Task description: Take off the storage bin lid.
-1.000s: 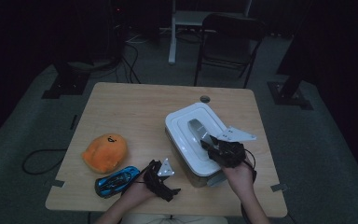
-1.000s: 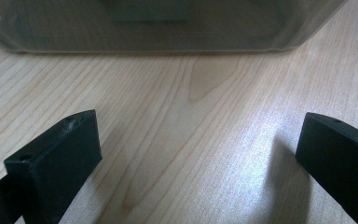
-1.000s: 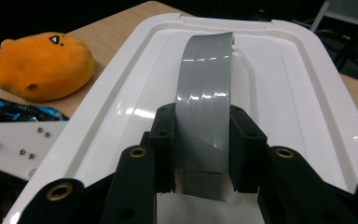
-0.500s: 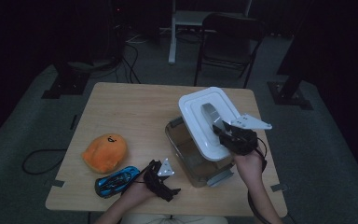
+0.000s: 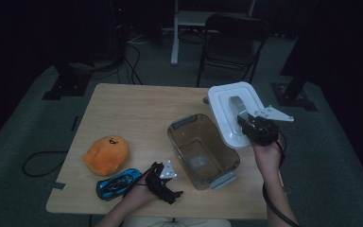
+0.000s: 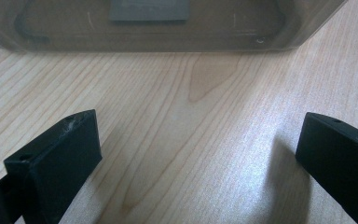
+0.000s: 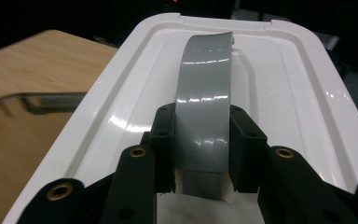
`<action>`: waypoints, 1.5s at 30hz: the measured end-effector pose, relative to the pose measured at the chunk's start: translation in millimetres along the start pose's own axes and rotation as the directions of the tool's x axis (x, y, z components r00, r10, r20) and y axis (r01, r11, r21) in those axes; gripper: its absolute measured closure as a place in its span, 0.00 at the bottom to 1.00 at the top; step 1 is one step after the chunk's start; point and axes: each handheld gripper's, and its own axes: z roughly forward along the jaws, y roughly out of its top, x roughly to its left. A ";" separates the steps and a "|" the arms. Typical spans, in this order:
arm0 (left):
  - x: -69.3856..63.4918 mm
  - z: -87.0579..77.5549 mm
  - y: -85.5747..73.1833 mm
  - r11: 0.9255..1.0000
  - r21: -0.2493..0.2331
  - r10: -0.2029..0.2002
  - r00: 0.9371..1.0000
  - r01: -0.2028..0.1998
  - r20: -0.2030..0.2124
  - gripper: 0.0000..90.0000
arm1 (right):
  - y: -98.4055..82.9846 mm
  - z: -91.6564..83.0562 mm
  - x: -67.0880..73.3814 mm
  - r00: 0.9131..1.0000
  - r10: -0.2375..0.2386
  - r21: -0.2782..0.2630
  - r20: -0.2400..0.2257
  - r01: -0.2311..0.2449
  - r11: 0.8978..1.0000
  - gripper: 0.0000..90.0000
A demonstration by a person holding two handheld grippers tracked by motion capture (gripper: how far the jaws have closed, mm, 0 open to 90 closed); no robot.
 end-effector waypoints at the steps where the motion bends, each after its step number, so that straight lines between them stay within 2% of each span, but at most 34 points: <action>1: 0.0 0.0 0.0 1.000 0.000 0.000 1.000 0.000 0.000 0.01 | -1.7 1.2 -3.5 1.000 0.007 0.004 0.007 -0.007 1.000 0.75; 9: 0.1 0.0 0.0 1.000 0.001 0.002 1.000 -0.002 0.000 0.01 | -20.5 11.8 -29.9 0.997 0.055 0.036 0.057 -0.057 0.998 0.75; 14: 0.1 -0.1 0.0 1.000 0.001 0.002 1.000 -0.002 -0.001 0.01 | -37.6 25.9 -44.7 0.993 0.091 0.064 0.078 -0.096 0.993 0.75; 21: 0.1 -0.2 0.0 1.000 0.002 0.003 1.000 -0.003 -0.001 0.01 | -58.1 44.3 -54.6 0.988 0.120 0.113 0.097 -0.131 0.985 0.75; 23: 0.2 -0.2 0.0 1.000 0.003 0.004 1.000 -0.004 -0.001 0.01 | -70.2 53.9 -58.3 0.985 0.136 0.124 0.102 -0.149 0.981 0.75; 28: 0.2 -0.2 0.0 1.000 0.002 0.000 1.000 0.000 -0.003 0.01 | -86.3 69.2 -59.6 0.982 0.147 0.163 0.115 -0.165 0.973 0.75; 32: 0.2 -0.2 0.0 1.000 0.003 0.000 1.000 0.000 -0.002 0.01 | -97.1 80.0 -59.2 0.983 0.141 0.183 0.120 -0.161 0.970 0.75; 35: 0.2 -0.2 0.0 1.000 0.002 0.000 1.000 0.000 -0.002 0.01 | -105.6 86.3 -58.7 0.983 0.139 0.179 0.123 -0.159 0.971 0.74; 42: 0.2 -0.2 0.0 1.000 0.002 0.000 1.000 0.000 -0.003 0.01 | -121.0 98.2 -56.4 0.981 0.148 0.213 0.129 -0.173 0.962 0.74; 45: 0.3 -0.4 0.1 1.000 0.005 -0.009 1.000 0.009 -0.016 0.01 | -124.8 101.0 -54.6 0.981 0.144 0.225 0.129 -0.170 0.959 0.74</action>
